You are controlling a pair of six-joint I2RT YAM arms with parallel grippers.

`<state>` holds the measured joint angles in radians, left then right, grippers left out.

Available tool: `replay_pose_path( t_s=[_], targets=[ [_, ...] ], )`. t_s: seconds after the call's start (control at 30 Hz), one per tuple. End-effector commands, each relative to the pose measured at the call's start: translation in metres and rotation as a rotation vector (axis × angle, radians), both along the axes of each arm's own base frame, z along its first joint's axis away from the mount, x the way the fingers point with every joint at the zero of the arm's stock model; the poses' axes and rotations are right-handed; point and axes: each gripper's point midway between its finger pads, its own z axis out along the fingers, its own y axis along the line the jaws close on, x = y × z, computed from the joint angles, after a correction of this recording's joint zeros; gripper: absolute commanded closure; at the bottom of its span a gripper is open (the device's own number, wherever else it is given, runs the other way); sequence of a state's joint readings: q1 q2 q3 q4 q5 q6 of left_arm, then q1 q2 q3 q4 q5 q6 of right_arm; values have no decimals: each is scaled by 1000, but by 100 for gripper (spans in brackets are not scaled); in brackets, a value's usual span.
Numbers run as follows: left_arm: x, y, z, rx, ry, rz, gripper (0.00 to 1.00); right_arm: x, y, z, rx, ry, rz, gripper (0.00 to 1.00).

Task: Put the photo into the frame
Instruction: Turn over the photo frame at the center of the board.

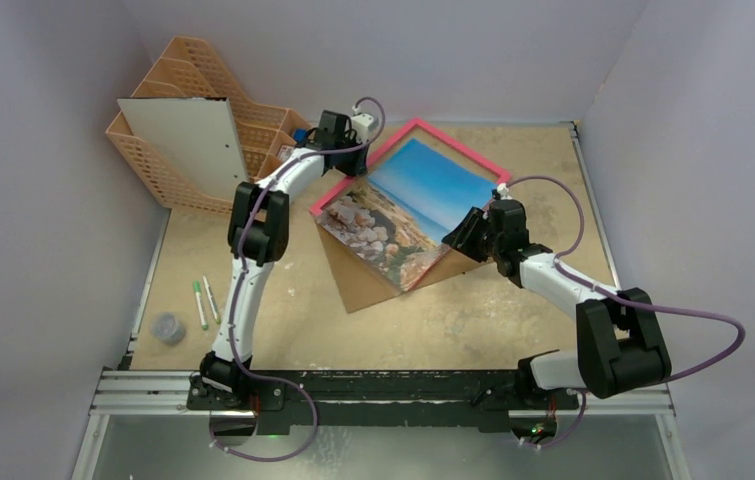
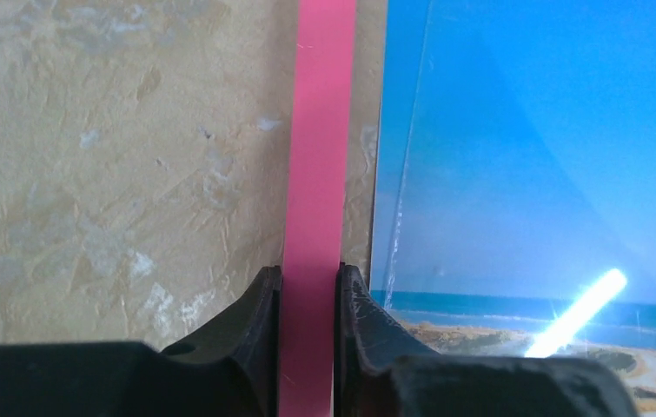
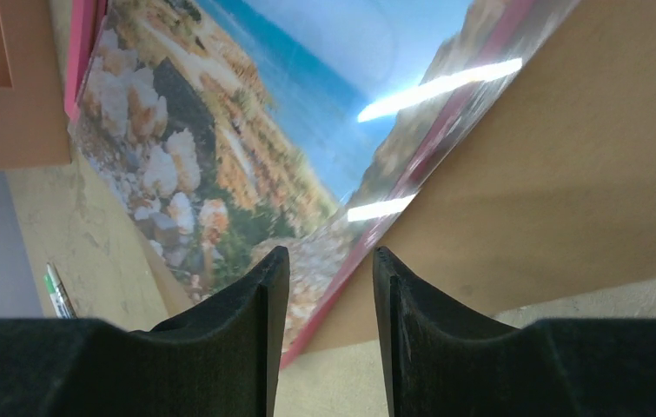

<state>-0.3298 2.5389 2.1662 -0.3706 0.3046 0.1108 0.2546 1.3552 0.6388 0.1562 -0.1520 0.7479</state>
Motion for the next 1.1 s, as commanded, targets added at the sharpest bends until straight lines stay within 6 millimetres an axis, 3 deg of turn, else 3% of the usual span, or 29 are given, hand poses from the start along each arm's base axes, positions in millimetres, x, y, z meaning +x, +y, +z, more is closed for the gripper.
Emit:
replay_pose_path(
  t_s=[0.0, 0.1, 0.27, 0.8, 0.9, 1.07],
  targets=[
    [-17, -4, 25, -3, 6, 32, 94, 3, 4, 11, 31, -19, 1, 57],
    [-37, -3, 22, 2, 40, 50, 100, 5, 4, 15, 31, -24, -6, 56],
    [-62, 1, 36, 16, 44, 75, 100, 6, 5, 21, 38, -33, -4, 56],
    [-102, 29, 126, 72, 20, 201, 100, 7, 23, 59, 159, -88, 39, 51],
    [-109, 32, 142, 66, 9, 205, 100, 10, 31, 69, 210, -99, 64, 46],
    [-123, 35, 157, 75, 18, 196, 100, 17, 43, 85, 275, -141, 89, 26]
  ],
)
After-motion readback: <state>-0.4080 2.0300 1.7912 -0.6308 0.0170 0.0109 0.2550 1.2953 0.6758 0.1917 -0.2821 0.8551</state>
